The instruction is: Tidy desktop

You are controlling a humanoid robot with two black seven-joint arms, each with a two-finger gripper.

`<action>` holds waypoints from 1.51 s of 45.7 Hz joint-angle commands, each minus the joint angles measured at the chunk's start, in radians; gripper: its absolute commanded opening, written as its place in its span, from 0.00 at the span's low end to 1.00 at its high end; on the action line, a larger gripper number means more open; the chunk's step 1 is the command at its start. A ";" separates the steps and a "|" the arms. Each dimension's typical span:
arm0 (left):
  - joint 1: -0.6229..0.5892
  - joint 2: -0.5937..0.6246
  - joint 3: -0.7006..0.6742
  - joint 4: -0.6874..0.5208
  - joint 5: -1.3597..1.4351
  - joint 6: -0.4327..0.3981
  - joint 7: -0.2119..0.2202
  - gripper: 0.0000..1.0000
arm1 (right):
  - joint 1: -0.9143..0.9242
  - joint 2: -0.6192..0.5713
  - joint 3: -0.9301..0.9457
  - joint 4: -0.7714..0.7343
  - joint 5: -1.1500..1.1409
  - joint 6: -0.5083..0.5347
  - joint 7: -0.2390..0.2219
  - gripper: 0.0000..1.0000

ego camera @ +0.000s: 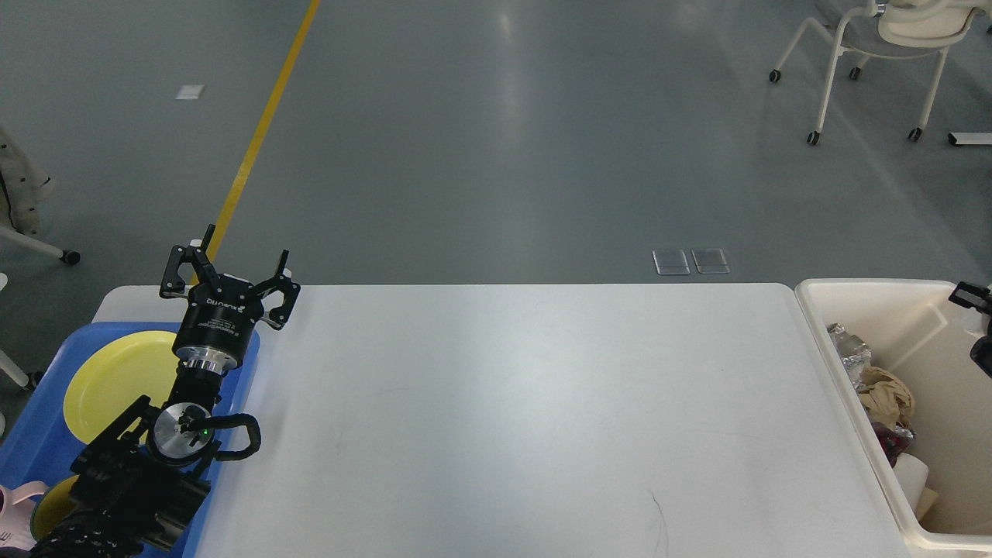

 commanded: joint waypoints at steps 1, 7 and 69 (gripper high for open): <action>0.000 -0.001 0.000 0.000 0.000 0.000 0.000 0.97 | -0.001 0.001 0.000 0.001 -0.002 0.002 0.000 1.00; 0.000 -0.001 0.000 0.000 0.000 0.000 0.000 0.97 | 0.001 0.001 0.000 0.003 -0.002 0.002 0.000 1.00; 0.000 -0.001 0.000 0.000 0.000 0.000 0.002 0.97 | 1.081 0.111 -0.316 1.170 0.093 0.359 0.008 1.00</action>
